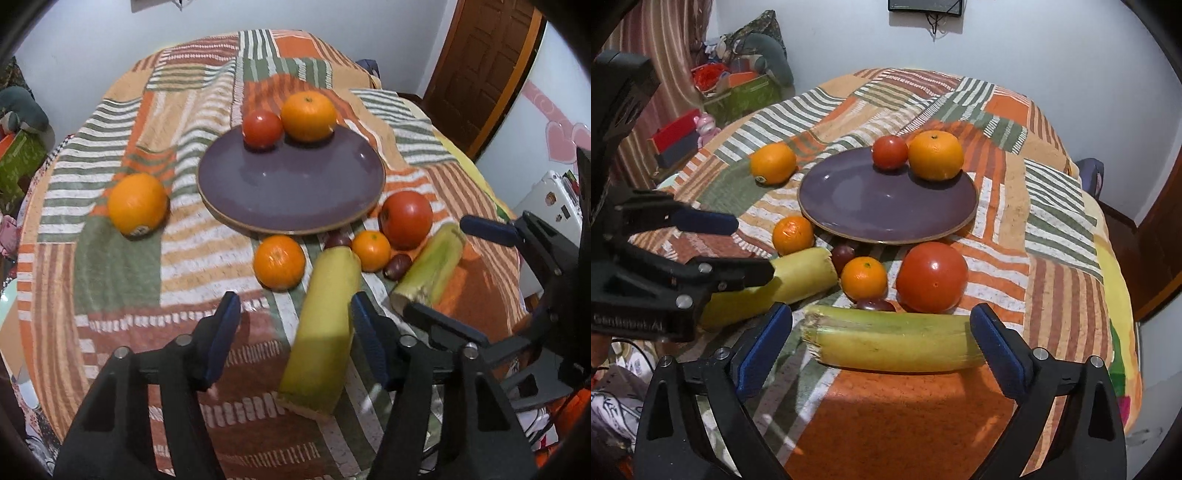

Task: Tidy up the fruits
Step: 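Grasp the yellow stalk with the left tool and lift it, then grasp the green stalk with the right tool while the left tool holds the yellow stalk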

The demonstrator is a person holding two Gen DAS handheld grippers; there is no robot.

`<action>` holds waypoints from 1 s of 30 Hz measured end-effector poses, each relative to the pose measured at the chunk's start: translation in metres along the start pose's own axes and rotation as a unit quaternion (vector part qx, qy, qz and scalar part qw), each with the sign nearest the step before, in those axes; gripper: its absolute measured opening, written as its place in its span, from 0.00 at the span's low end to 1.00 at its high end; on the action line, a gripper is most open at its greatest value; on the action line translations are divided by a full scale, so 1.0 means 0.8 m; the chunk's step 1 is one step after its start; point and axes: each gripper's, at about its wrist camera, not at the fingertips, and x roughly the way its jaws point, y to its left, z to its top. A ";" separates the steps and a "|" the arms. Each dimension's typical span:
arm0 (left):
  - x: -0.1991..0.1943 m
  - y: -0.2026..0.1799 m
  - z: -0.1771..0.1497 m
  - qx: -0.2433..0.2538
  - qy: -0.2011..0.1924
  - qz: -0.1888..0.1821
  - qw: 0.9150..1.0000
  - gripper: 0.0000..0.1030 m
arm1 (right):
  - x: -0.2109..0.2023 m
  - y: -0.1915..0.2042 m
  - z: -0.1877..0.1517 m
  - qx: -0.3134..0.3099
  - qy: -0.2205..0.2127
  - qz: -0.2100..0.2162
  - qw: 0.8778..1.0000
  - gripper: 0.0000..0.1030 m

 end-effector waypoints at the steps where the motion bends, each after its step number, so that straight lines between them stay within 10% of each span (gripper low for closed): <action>1: 0.001 -0.001 -0.001 0.000 0.001 -0.001 1.000 0.59 | 0.001 -0.001 -0.002 -0.002 0.004 0.000 1.000 0.89; 14: 0.035 -0.012 -0.013 -0.003 0.036 -0.025 0.999 0.46 | -0.024 -0.042 -0.034 0.032 0.018 0.008 0.999 0.77; 30: -0.021 -0.001 -0.015 -0.014 -0.012 -0.035 0.999 0.34 | -0.065 -0.084 -0.034 0.093 -0.003 0.022 0.995 0.75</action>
